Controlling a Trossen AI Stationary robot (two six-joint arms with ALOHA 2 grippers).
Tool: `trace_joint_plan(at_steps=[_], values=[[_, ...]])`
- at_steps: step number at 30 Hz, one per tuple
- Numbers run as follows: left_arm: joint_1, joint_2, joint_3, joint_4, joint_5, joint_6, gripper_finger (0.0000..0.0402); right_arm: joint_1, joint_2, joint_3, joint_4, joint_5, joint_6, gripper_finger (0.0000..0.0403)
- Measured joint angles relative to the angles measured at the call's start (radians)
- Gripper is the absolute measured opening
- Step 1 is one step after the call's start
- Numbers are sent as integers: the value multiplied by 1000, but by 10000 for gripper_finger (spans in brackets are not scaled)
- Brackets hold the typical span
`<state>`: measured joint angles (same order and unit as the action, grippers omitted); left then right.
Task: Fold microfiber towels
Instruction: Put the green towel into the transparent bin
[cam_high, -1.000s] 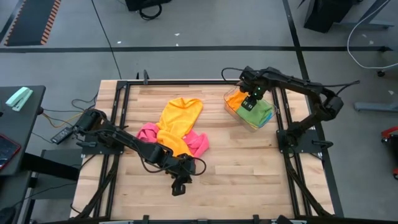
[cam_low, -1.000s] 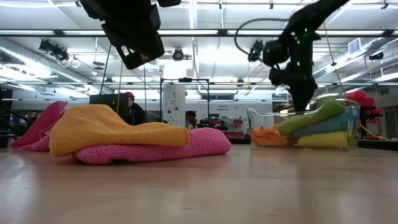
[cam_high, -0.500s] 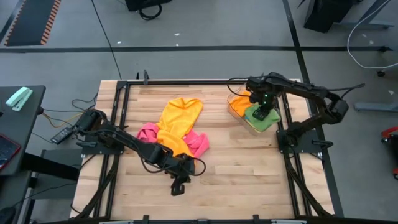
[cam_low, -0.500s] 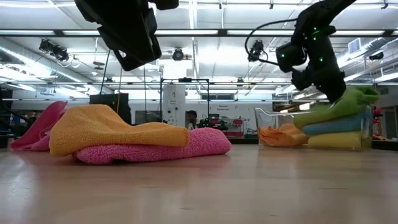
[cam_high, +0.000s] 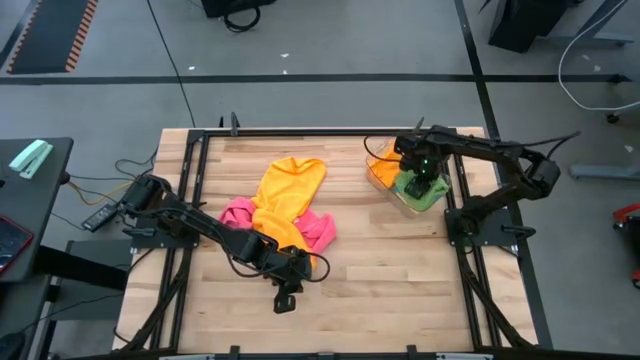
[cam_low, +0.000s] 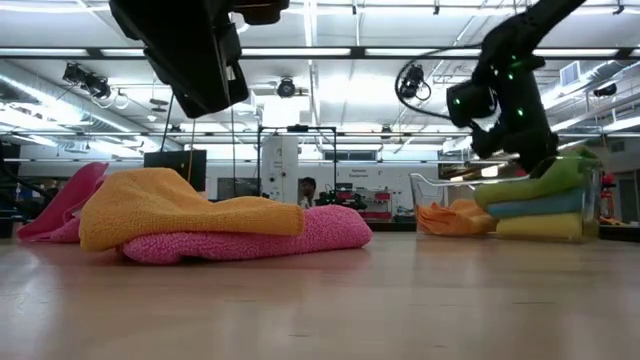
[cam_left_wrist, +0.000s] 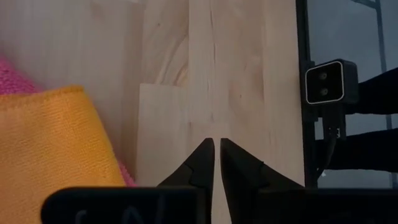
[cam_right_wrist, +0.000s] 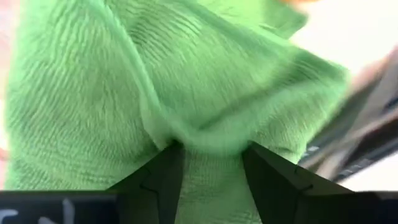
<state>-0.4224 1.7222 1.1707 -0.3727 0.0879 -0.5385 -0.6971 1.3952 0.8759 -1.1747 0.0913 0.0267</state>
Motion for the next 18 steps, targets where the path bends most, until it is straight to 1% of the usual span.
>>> trace_joint_plan(at_steps=[7,10,12,14,18], values=[[5,-39,1,-62,26,-1,41,4,-1,200,-155,5,0,174],[5,-65,1,-89,26,-1,36,12,-2,262,-263,-37,15,174],[5,-74,1,-94,26,0,31,22,-2,273,-319,-75,31,174],[5,-85,0,-106,20,4,28,41,-3,258,-347,-82,33,174],[5,-89,1,-104,14,7,26,83,-2,176,-303,-89,53,174]])
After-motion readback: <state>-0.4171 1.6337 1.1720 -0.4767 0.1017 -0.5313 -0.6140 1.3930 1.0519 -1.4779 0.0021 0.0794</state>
